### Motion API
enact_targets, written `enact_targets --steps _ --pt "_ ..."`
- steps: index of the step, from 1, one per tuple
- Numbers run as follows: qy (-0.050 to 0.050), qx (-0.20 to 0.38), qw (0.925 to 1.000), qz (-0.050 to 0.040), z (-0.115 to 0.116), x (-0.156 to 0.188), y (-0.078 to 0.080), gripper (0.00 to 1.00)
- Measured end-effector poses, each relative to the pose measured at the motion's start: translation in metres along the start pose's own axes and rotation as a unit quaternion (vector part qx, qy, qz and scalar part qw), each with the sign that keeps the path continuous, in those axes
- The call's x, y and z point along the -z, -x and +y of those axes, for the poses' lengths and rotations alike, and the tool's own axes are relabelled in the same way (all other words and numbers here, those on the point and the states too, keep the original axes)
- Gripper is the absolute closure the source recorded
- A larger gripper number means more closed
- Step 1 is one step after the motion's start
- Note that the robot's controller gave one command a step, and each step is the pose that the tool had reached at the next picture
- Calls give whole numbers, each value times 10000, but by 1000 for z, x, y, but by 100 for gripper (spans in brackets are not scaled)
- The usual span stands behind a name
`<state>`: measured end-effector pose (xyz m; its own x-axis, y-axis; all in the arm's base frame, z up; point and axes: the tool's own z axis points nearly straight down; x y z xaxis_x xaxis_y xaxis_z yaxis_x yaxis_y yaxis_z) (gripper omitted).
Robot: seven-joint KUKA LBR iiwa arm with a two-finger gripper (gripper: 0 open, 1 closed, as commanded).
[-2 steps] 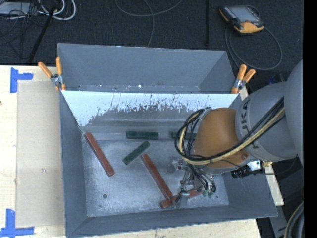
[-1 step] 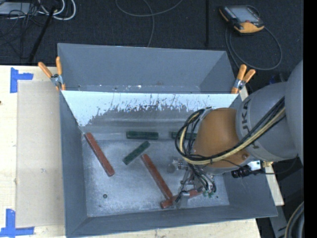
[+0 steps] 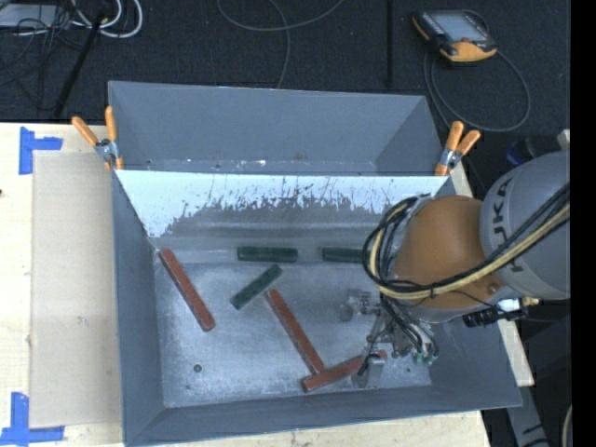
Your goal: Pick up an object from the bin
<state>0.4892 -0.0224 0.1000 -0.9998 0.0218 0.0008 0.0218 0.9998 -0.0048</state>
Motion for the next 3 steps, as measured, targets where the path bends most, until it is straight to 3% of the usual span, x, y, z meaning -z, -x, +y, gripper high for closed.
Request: enact_targets --steps 1,2,3 --pt "26 322 9995 10 -50 -28 -7 100" --pt "26 325 9995 10 -50 -28 -7 100" --pt "21 837 9965 -27 -50 137 4 100"
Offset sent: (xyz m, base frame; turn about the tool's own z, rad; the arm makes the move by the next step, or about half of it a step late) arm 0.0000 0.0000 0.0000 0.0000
